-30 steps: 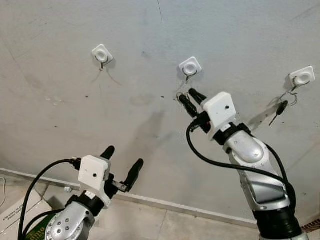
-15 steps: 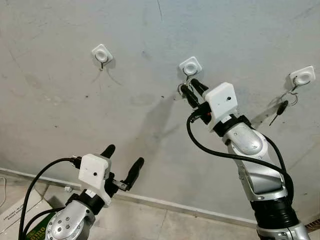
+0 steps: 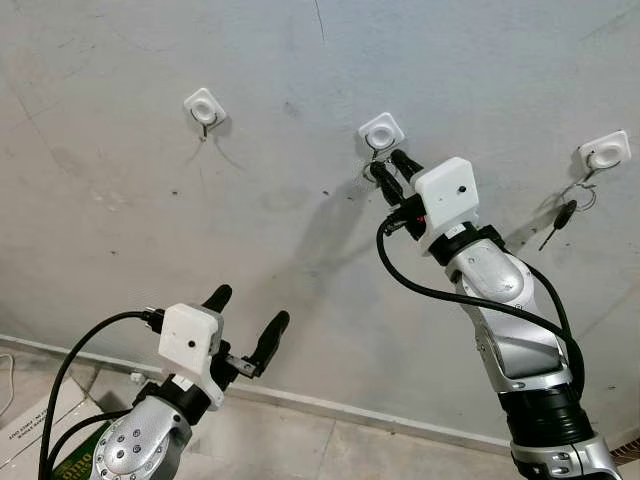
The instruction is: Hang keys on a hook
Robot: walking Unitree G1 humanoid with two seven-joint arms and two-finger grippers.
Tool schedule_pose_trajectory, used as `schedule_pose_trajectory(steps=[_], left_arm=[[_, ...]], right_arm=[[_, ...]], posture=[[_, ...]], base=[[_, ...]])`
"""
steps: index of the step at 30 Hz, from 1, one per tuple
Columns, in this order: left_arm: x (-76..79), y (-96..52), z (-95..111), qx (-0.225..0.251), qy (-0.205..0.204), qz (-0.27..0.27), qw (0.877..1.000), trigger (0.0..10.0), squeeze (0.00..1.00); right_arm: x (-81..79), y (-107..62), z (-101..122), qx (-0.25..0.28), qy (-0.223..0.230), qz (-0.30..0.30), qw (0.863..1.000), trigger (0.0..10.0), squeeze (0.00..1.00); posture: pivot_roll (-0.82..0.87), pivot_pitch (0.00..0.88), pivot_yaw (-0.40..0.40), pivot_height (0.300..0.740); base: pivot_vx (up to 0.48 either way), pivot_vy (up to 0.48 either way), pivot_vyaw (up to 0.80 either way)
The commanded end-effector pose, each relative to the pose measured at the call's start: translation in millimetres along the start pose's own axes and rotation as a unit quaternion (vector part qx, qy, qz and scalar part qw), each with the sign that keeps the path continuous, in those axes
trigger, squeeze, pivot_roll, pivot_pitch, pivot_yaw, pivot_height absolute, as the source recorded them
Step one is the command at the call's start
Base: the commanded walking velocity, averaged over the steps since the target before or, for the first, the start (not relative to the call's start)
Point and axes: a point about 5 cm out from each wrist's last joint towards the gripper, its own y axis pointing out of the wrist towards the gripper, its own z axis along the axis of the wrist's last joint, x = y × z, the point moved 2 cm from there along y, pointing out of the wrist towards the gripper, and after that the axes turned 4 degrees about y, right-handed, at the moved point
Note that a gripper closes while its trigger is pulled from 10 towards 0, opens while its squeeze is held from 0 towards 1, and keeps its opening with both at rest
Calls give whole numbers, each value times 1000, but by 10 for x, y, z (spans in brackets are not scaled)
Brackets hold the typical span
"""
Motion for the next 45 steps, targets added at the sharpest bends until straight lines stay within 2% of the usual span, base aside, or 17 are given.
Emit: schedule_pose_trajectory(steps=[1, 9, 17, 30, 45], left_arm=[[4, 9, -2, -4, 4, -5, 1000, 10000, 0], [-2, 18, -5, -5, 4, -4, 1000, 10000, 0], [7, 23, -4, -5, 4, -5, 1000, 10000, 0], [-11, 41, -7, -5, 8, -3, 1000, 10000, 0], [-19, 58, -6, -3, 8, -4, 1000, 10000, 0]], right_arm=[[106, 19, 27, 5, 4, -24, 1000, 10000, 0], [170, 52, -2, -3, 25, -48, 999, 10000, 0], [168, 54, 5, -2, 26, -39, 999, 10000, 0], [188, -98, -54, -19, 30, -6, 999, 10000, 0], [54, -91, 74, -1, 68, 40, 997, 10000, 0]], posture=[[101, 36, 5, 740], [104, 32, 6, 740], [101, 32, 6, 740], [97, 23, 7, 740], [97, 20, 11, 740]], base=[[0, 0, 0], [0, 0, 0], [0, 0, 0], [0, 0, 0], [0, 0, 0]])
